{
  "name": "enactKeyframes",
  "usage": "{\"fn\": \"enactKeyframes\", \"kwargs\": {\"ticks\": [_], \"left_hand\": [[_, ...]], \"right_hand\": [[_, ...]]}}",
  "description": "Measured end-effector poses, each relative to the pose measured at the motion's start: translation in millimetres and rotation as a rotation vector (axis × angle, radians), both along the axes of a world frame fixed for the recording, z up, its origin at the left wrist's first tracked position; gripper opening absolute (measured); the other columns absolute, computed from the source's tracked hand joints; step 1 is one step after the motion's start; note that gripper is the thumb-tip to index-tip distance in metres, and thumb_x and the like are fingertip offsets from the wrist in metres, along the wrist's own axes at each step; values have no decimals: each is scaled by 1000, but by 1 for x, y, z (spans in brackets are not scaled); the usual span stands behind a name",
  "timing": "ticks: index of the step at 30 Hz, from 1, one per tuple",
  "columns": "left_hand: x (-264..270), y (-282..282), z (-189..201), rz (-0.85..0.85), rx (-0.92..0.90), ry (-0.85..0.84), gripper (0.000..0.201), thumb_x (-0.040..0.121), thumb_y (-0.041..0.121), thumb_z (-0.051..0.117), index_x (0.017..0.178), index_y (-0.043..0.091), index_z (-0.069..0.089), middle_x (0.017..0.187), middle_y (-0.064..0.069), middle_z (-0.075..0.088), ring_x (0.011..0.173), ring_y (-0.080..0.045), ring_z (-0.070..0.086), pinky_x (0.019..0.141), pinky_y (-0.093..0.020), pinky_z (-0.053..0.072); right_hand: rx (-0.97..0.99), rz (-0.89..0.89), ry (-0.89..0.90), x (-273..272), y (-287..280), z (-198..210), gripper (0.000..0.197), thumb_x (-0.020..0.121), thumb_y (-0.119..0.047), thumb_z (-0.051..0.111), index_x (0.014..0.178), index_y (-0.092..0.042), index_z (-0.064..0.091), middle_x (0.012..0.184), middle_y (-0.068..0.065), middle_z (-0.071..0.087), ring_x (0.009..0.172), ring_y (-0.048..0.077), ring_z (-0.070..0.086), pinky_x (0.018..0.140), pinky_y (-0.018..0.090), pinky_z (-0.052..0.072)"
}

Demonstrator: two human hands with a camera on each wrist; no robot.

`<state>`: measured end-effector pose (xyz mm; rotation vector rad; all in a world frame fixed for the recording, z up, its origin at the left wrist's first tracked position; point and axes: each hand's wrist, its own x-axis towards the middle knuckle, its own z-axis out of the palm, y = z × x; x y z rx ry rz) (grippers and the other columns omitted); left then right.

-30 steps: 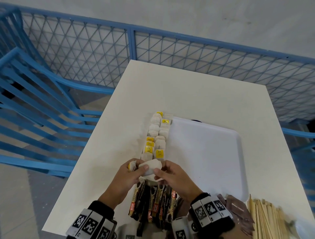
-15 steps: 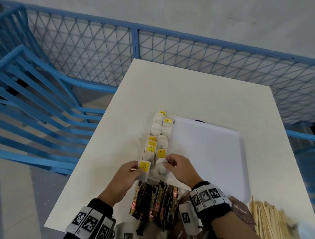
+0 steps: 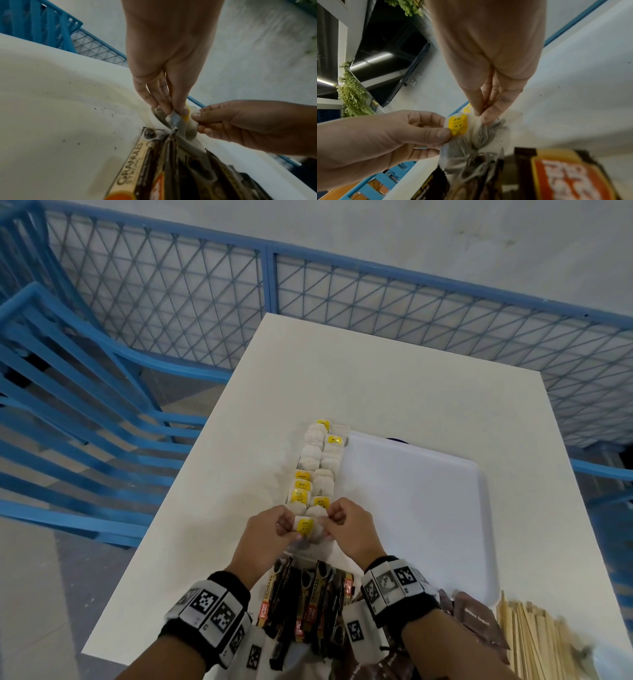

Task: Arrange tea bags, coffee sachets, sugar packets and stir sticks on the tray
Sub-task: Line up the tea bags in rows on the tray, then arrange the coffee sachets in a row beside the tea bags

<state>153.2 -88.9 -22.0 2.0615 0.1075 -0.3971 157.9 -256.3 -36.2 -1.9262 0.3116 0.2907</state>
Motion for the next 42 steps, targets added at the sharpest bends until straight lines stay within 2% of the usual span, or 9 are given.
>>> {"fn": "enactKeyframes", "kwargs": {"ticks": [8,11,15,20,27,32,35,39,42], "left_hand": [[4,-2,-11,-101,278,-124,26,77,13,68,87,20,45,80,6,47,71,-20,49,66,-31,43],[1,1,-9,-130,341,-181,32,79,21,69,93,21,41,78,9,42,69,-16,46,66,-30,39],[-7,15,-9,-93,304,-217,24,81,22,68,83,19,45,77,12,42,65,-6,43,63,-24,35],[-27,34,-9,-154,330,-75,27,85,28,65,71,24,42,76,4,48,65,-7,43,56,-14,34],[-47,37,-3,-315,497,262,46,80,56,61,94,15,44,90,1,53,83,-15,52,60,-22,36],[-53,27,-2,-338,421,269,38,79,41,70,91,13,46,83,3,51,77,-16,50,56,-18,34],[-56,28,-2,-282,361,244,24,81,27,70,78,19,47,77,4,52,75,-16,51,55,-15,35],[-64,33,3,-231,355,220,19,82,20,67,76,19,50,74,7,51,65,-9,47,51,-10,34],[-69,37,11,-156,328,211,14,82,16,65,78,18,51,73,4,54,62,-8,48,49,-9,35]], "right_hand": [[-144,-3,-55,4,1,0,21,80,-14,71,83,-13,50,63,-3,48,60,11,45,60,20,40],[-165,2,-63,4,0,5,23,82,-16,69,89,-13,47,60,-4,47,56,8,44,56,17,37],[-198,35,-99,-5,-7,15,17,86,-23,65,89,-14,51,68,-2,52,60,9,47,59,17,40],[-277,271,-57,-33,-22,27,13,87,-25,63,80,-17,54,71,-2,57,58,5,47,55,11,40],[-533,427,152,-72,-24,29,37,83,-48,61,87,-12,53,80,-1,59,73,14,55,62,24,43],[-464,427,219,-78,-13,27,38,79,-35,69,96,-13,44,91,6,62,81,22,59,68,33,47],[-397,364,205,-80,-12,26,33,79,-24,67,99,-13,43,87,7,61,80,22,58,62,29,42],[-362,313,234,-82,-20,26,33,79,-18,63,107,-11,47,94,9,64,86,21,60,73,30,48],[-329,293,212,-83,-27,33,29,81,-18,63,106,-9,52,90,7,65,80,16,57,63,21,43]]}}
